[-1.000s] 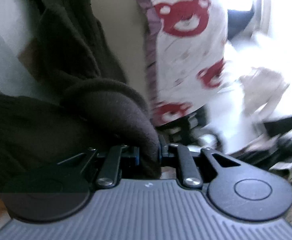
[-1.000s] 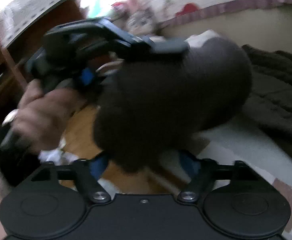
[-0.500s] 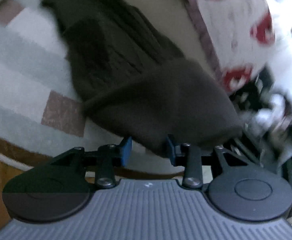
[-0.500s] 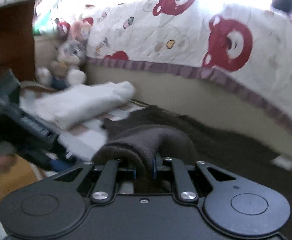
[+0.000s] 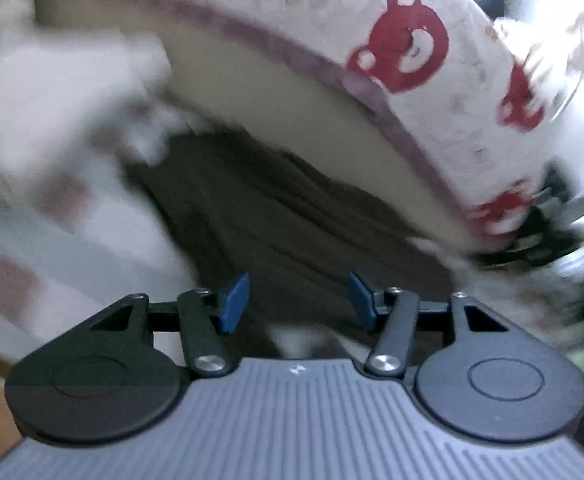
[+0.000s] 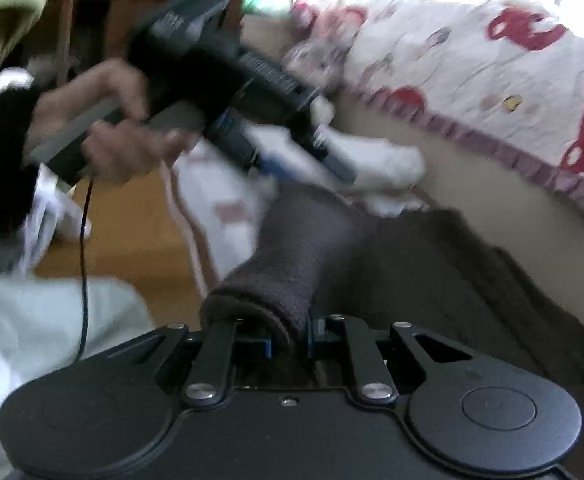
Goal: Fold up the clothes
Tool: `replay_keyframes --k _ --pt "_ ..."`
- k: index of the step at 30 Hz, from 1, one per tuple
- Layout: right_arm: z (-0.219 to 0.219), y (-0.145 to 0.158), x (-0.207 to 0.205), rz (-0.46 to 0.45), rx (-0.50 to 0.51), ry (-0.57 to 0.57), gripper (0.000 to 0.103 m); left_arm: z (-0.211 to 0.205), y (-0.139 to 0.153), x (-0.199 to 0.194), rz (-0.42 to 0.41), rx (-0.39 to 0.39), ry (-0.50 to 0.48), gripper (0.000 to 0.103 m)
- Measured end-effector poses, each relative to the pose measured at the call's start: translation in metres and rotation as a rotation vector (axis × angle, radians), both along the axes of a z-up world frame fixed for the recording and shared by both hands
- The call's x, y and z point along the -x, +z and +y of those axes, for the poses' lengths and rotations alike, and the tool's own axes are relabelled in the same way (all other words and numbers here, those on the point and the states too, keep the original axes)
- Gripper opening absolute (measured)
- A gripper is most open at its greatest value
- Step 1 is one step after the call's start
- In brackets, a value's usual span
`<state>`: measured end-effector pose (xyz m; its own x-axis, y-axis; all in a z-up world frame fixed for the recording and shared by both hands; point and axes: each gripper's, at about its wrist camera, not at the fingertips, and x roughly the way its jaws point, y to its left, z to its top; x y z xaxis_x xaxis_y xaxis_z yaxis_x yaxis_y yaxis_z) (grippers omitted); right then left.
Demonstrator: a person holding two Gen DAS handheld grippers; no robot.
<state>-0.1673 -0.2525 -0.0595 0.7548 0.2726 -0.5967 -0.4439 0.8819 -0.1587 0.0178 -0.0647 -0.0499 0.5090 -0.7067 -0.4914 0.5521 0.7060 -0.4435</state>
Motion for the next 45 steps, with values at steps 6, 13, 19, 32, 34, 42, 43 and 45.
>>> replay_keyframes --k 6,13,19,32,34,42,43,45 --pt "-0.007 -0.022 -0.009 0.198 0.086 -0.042 0.023 -0.034 -0.048 -0.006 0.26 -0.093 -0.203 0.06" --pt "-0.048 -0.029 -0.013 0.333 -0.004 -0.282 0.053 -0.052 -0.057 0.013 0.275 -0.114 -0.336 0.007" --pt "-0.106 -0.032 -0.012 0.442 -0.402 -0.495 0.061 0.004 0.005 0.018 0.134 0.019 -0.089 0.007" --pt "-0.04 -0.057 -0.086 0.489 -0.721 -0.395 0.066 0.04 0.023 0.048 -0.156 -0.487 0.428 0.007" --pt "-0.028 -0.068 -0.1 0.554 -0.745 -0.388 0.068 0.05 0.028 0.048 -0.136 -0.411 0.442 0.007" --pt "0.004 -0.097 -0.14 0.654 -1.07 -0.176 0.01 0.066 0.037 0.044 -0.146 -0.343 0.508 0.007" --pt "0.006 -0.09 -0.148 0.598 -1.036 -0.172 0.004 0.07 0.037 0.042 -0.129 -0.333 0.521 0.007" --pt "0.002 -0.074 -0.164 0.499 -0.999 -0.19 0.003 0.078 0.035 0.039 -0.081 -0.328 0.555 0.007"
